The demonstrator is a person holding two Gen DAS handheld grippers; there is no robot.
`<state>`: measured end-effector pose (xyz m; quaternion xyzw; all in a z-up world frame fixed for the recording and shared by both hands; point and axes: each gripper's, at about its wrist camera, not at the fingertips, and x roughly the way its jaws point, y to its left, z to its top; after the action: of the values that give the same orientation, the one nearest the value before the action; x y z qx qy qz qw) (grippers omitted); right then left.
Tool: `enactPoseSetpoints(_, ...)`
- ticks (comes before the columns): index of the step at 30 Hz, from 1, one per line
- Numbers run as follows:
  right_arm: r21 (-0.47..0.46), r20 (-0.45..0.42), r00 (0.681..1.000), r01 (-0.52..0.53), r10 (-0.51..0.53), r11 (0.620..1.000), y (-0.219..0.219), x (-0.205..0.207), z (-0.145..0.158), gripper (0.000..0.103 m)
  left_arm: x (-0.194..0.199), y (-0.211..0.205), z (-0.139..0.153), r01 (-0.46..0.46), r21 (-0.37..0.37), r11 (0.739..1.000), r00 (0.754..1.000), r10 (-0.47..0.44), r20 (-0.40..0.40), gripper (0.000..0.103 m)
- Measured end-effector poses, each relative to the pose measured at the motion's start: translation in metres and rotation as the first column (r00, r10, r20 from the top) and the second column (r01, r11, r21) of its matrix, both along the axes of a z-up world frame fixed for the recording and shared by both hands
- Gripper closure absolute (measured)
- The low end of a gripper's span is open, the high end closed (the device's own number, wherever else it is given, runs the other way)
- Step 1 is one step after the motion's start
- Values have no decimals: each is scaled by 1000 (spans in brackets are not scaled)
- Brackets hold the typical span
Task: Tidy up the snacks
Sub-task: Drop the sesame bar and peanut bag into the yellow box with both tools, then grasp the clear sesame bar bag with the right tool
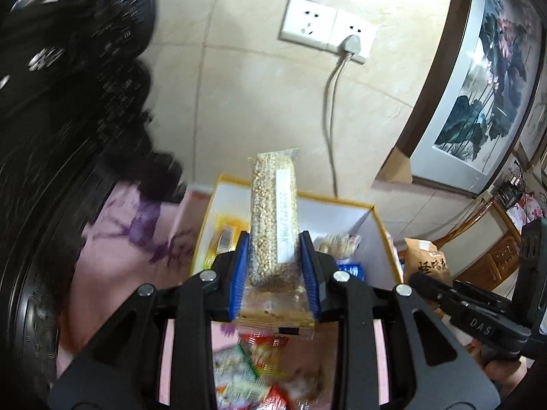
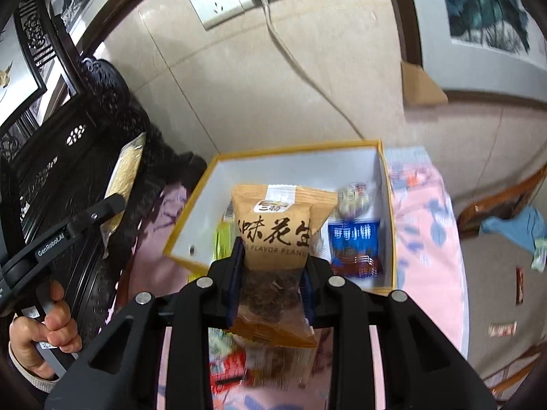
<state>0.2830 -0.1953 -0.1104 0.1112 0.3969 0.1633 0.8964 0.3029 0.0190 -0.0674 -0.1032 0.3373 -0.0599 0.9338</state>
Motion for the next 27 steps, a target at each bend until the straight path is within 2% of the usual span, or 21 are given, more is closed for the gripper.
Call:
enactPoseSetpoints(4, 10, 8, 1000, 17, -18, 1000, -2, 30, 2, 73, 37, -13, 2, 18, 12, 1000, 1000, -18, -3, 72)
enactPoseSetpoints(6, 4, -4, 1000, 21, -21, 1000, -2, 45, 2, 70, 53, -19, 1, 3, 42, 999, 1000, -2, -20, 32)
enactPoseSetpoints(7, -2, -17, 999, 33, -34, 999, -2, 50, 2, 60, 54, -19, 3, -40, 70, 997, 999, 41, -13, 9)
enactPoseSetpoints(8, 1, -30, 998, 57, -57, 998, -5, 53, 4, 43, 52, -19, 6, -74, 86, 994, 997, 74, 10, 8)
enactPoseSetpoints(9, 17, -26, 997, 74, -74, 997, -8, 52, 7, 39, 47, -20, 10, -73, 86, 994, 997, 70, 37, 7)
enactPoseSetpoints(12, 17, -1, 998, 59, -59, 998, -12, 41, 10, 39, 35, -18, 11, -65, 87, 994, 997, 61, 40, 5)
enactPoseSetpoints(14, 15, -7, 998, 55, -55, 998, -13, 32, 7, 39, 26, -13, 5, -71, 79, 994, 997, 70, 15, 4)
enactPoseSetpoints(20, -3, -77, 996, 34, -34, 999, -11, -2, -15, 39, 1, -5, -26, -122, 99, 988, 986, 132, -104, 3)
enactPoseSetpoints(23, -8, -149, 989, 17, -18, 1000, -10, -22, -32, 39, -18, -1, -45, -135, 81, 987, 975, 147, -165, 3)
enactPoseSetpoints(27, -29, -213, 977, 17, -23, 999, -10, -46, -55, 39, -41, 1, -64, -147, 102, 984, 961, 167, -221, 3)
